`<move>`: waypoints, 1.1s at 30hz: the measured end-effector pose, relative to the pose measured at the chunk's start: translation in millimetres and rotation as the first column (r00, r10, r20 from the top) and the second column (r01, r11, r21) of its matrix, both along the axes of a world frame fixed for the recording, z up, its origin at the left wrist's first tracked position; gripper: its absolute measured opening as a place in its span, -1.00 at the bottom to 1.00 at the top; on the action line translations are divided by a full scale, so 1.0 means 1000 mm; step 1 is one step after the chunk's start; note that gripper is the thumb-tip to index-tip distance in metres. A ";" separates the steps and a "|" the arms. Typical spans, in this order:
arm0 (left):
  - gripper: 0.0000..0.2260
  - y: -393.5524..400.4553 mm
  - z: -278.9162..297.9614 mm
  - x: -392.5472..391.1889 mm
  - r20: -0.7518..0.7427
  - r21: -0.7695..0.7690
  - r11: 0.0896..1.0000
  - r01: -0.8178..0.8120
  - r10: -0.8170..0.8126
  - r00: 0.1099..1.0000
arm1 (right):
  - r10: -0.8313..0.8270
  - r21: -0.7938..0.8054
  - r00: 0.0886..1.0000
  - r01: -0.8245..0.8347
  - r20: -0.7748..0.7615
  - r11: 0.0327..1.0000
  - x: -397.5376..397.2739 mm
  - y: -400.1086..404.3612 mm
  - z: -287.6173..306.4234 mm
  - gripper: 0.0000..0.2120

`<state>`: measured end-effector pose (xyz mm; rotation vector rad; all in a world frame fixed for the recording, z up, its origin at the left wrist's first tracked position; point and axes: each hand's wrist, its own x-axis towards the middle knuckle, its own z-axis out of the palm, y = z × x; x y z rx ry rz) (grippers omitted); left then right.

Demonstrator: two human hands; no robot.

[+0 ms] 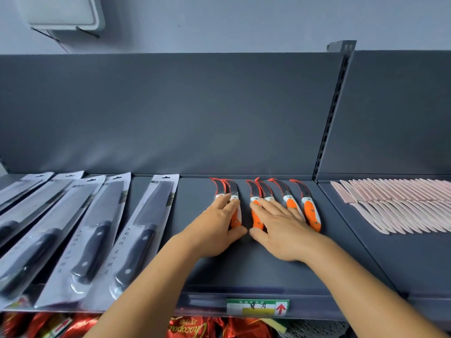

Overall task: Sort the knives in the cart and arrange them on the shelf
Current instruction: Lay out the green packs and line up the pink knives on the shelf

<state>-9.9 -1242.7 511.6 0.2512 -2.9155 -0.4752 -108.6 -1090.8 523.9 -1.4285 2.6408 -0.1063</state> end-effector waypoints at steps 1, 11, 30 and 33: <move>-0.44 -0.002 0.000 0.000 0.013 0.001 1.000 -0.006 0.006 1.000 | 0.000 -0.005 1.000 0.000 0.001 1.000 0.001 0.001 -0.001 -0.39; -0.60 -0.003 0.009 0.002 0.088 0.006 0.999 -0.039 0.038 0.995 | 0.063 0.043 0.998 -0.062 -0.018 0.997 -0.008 0.005 0.003 -0.42; -0.52 0.010 0.023 0.004 0.171 -0.038 0.997 -0.065 0.071 0.983 | 0.077 -0.011 0.997 -0.077 0.013 0.997 -0.014 0.000 0.005 -0.39; -0.48 0.010 0.023 0.008 0.178 -0.076 0.993 -0.086 0.098 0.979 | 0.076 -0.020 0.997 -0.076 0.007 0.997 -0.009 -0.002 0.008 -0.37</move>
